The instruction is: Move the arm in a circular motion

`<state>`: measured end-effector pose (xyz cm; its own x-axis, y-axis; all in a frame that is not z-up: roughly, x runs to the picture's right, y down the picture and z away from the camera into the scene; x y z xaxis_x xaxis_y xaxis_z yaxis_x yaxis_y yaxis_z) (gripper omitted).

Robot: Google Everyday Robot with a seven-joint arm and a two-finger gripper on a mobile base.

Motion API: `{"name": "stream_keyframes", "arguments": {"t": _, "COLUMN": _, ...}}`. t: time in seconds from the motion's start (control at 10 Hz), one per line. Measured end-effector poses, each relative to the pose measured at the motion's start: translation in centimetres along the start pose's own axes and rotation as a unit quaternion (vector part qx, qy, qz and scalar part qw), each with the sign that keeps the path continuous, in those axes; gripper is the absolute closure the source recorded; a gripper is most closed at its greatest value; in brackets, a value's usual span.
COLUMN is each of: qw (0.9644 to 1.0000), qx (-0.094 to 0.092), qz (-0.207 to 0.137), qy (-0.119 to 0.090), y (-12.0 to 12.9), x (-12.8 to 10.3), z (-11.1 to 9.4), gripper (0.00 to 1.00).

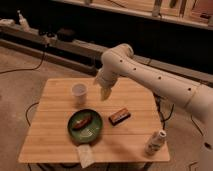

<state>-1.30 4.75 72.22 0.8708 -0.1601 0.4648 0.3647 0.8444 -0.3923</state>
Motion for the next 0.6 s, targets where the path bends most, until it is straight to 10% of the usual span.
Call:
{"name": "stream_keyframes", "arguments": {"t": 0.4, "qw": 0.9983, "qx": -0.055, "qz": -0.016, "qy": -0.014, "y": 12.6, "x": -1.0, "z": -1.7, "gripper": 0.35}}
{"name": "stream_keyframes", "arguments": {"t": 0.6, "qw": 0.9964, "qx": -0.065, "qz": -0.052, "qy": 0.011, "y": 16.6, "x": 1.0, "z": -3.4, "gripper": 0.35}}
